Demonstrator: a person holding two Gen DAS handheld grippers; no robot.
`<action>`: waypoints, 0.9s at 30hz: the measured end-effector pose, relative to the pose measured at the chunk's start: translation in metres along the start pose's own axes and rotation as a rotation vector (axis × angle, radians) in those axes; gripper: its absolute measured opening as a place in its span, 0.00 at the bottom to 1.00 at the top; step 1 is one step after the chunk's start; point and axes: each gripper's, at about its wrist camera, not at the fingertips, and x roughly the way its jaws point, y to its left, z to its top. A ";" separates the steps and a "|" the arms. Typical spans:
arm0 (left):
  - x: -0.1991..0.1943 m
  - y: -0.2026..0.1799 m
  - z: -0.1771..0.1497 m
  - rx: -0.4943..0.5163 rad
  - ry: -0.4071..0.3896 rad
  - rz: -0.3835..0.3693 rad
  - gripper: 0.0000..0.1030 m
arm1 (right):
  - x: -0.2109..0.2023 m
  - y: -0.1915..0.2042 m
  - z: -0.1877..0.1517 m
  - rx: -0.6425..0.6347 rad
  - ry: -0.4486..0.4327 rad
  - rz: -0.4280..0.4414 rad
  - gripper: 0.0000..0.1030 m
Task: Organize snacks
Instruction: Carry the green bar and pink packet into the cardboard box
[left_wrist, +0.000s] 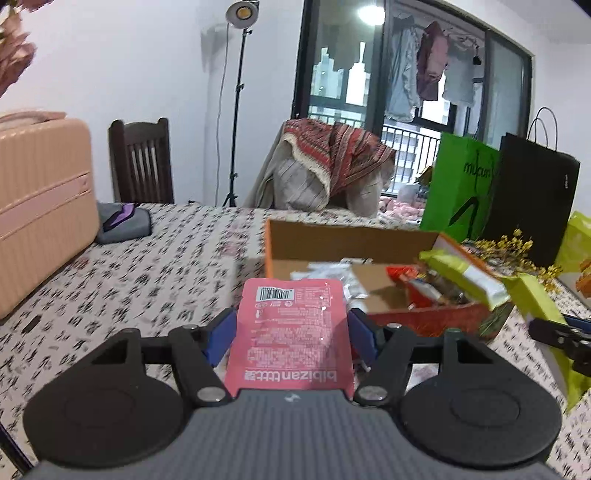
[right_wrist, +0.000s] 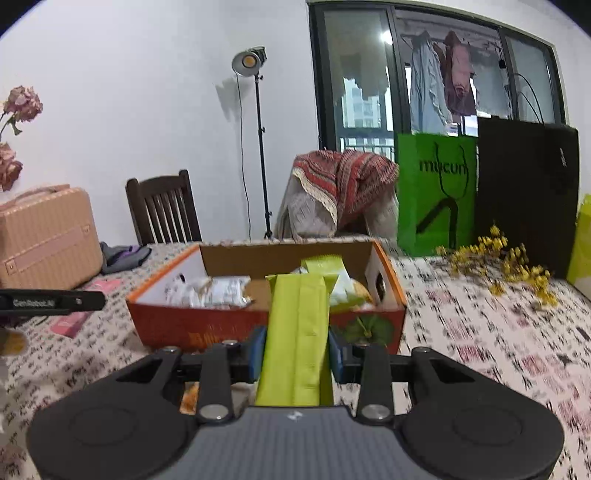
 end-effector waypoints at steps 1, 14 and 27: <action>0.002 -0.004 0.003 0.001 -0.003 -0.005 0.66 | 0.003 0.002 0.005 -0.003 -0.006 0.003 0.33; 0.043 -0.037 0.043 -0.015 -0.018 -0.030 0.66 | 0.054 0.013 0.059 -0.029 -0.013 0.017 0.33; 0.111 -0.044 0.063 -0.062 -0.019 0.020 0.66 | 0.141 0.009 0.085 0.033 0.047 0.010 0.33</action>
